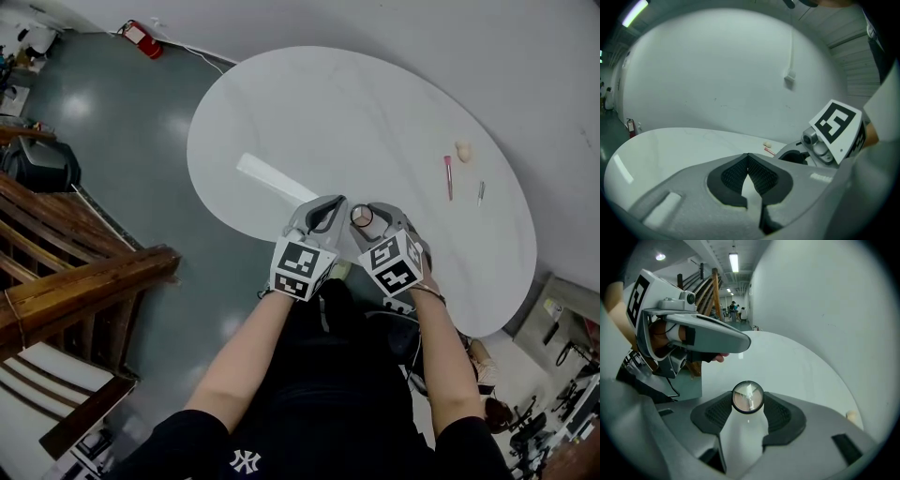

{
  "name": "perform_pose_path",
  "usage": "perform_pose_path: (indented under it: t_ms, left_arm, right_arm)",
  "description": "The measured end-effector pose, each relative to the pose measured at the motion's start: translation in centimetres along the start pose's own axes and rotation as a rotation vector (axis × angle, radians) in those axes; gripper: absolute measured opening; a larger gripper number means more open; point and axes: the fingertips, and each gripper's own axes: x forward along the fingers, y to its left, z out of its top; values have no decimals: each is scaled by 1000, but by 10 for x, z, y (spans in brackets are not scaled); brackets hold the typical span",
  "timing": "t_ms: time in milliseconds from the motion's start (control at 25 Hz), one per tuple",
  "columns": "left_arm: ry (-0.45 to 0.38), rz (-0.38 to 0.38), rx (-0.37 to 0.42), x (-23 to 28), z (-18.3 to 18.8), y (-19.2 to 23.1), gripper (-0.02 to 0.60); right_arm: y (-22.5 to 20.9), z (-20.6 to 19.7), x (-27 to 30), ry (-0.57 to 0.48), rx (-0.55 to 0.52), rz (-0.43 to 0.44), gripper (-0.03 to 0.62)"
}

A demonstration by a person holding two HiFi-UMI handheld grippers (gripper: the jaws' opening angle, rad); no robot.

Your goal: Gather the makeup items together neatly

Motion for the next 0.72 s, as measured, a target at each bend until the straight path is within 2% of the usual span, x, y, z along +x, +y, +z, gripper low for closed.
perform_pose_path:
  t_ms: [320,720]
  left_arm:
    - [5,32,-20,-14,-12,3,8]
    - [36,22,-54,-9,-33,6,8]
  right_arm:
    - [23,-16,20,25,-30,12,219]
    - [29,-29,44,52,-30,39,219]
